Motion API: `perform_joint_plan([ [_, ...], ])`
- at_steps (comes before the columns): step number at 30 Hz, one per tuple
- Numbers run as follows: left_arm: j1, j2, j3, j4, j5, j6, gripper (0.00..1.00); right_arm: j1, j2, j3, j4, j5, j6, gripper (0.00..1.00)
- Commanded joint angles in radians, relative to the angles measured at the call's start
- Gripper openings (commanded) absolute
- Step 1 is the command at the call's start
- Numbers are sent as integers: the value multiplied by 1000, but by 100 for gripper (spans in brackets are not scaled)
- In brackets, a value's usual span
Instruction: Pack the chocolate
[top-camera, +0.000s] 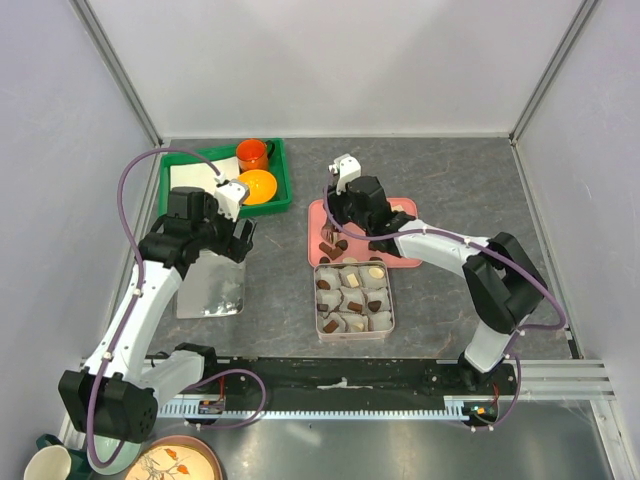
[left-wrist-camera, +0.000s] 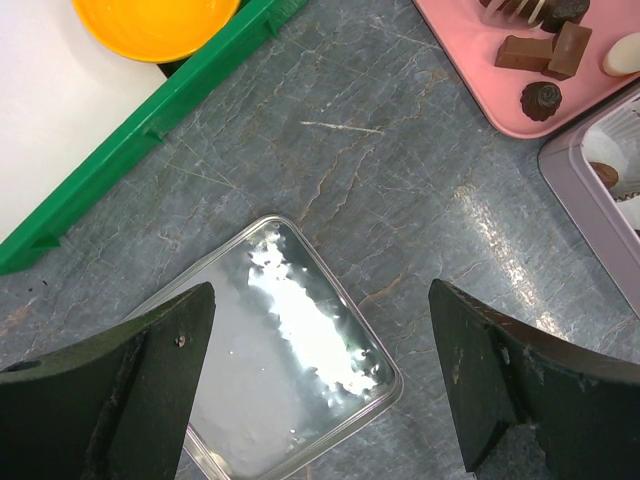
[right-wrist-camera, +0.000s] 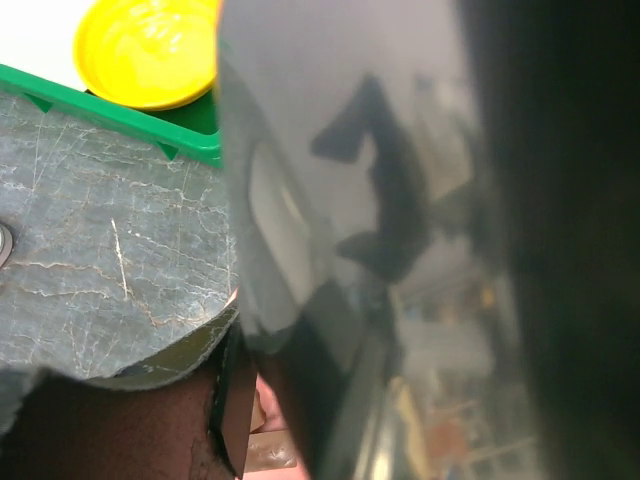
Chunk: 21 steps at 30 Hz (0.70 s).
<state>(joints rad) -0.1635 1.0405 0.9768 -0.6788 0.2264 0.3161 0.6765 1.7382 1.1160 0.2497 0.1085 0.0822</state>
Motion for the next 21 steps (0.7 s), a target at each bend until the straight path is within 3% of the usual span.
perform_joint_plan([
  [1,4,-23,8,16,-4,15,95,-3,17,7,13,-4,11,49],
  [8,4,-22,5,16,-2,15,95,-3,-29,13,14,-12,11,33],
  [21,4,-20,2,21,5,8,95,-5,-157,44,10,-9,-38,23],
])
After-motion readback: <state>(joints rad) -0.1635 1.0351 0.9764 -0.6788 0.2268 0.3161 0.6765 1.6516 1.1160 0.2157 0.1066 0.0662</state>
